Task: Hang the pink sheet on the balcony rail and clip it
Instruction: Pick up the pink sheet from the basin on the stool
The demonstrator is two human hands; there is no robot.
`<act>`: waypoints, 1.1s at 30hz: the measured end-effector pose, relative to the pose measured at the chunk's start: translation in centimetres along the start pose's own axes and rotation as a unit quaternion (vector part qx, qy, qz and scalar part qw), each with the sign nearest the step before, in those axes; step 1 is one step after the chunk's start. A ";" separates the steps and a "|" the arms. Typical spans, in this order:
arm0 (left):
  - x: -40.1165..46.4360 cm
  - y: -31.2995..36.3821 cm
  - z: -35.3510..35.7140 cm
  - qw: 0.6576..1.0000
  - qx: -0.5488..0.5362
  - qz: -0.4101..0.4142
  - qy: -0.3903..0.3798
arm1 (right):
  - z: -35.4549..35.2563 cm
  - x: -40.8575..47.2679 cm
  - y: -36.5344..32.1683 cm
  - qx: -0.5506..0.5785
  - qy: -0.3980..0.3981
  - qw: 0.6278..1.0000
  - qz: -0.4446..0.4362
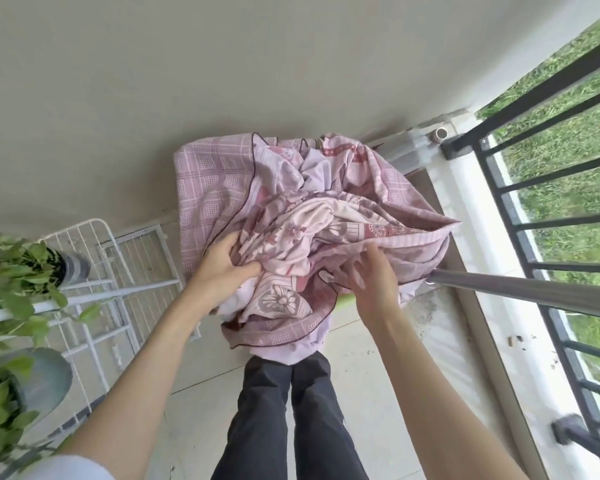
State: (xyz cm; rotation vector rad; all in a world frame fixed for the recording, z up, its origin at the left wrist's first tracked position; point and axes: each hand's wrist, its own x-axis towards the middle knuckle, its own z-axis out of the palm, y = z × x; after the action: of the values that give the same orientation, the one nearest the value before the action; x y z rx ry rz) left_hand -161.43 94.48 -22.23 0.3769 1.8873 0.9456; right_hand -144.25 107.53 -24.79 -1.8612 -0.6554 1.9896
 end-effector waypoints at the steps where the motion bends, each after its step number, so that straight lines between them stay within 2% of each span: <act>1: -0.1 0.3 0.1 1.000 0.007 0.007 -0.006 | -0.5 0.0 0.9 -0.060 0.033 0.998 0.004; 3: -0.2 0.2 0.2 1.000 0.005 0.012 -0.008 | -1.6 0.2 2.9 -0.139 0.080 0.986 0.034; 7: 0.0 -1.4 0.2 1.000 -0.006 -0.016 0.012 | -2.6 1.0 7.3 -0.205 0.071 0.967 0.135; 12: -0.7 -3.9 0.5 0.999 -0.004 -0.052 0.014 | -1.4 2.1 9.4 -0.077 0.003 0.964 0.253; 14: -0.9 -4.1 0.4 0.998 -0.008 -0.063 0.010 | -1.0 2.4 9.6 -0.078 -0.020 0.966 0.246; 19: -0.6 -3.3 -0.2 0.995 0.009 -0.095 -0.025 | -0.4 1.8 8.8 -0.165 0.007 0.972 0.167; 21: -0.6 -3.1 -0.5 0.993 0.014 -0.105 -0.049 | -0.6 0.8 8.0 -0.162 0.014 0.978 0.134; 24: -0.8 -3.0 -0.5 0.991 0.001 -0.110 -0.082 | -1.6 -1.2 7.1 -0.050 -0.049 0.990 0.125; 27: -1.3 -2.8 0.5 0.992 -0.029 -0.108 -0.065 | -2.0 -2.3 6.5 0.073 -0.125 0.977 0.157; 30: -1.5 -2.4 1.3 0.992 -0.038 -0.115 -0.025 | -1.4 -2.6 6.1 0.138 -0.127 0.968 0.168; 33: -1.5 -2.2 1.6 0.992 -0.044 -0.121 -0.009 | -0.1 -2.5 6.1 0.131 -0.118 0.972 0.153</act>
State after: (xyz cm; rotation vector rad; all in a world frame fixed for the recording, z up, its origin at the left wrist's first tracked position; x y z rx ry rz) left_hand -158.98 92.89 -23.29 0.0995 1.8196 0.8556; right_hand -143.55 101.10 -26.05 -1.6626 -0.1537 2.3835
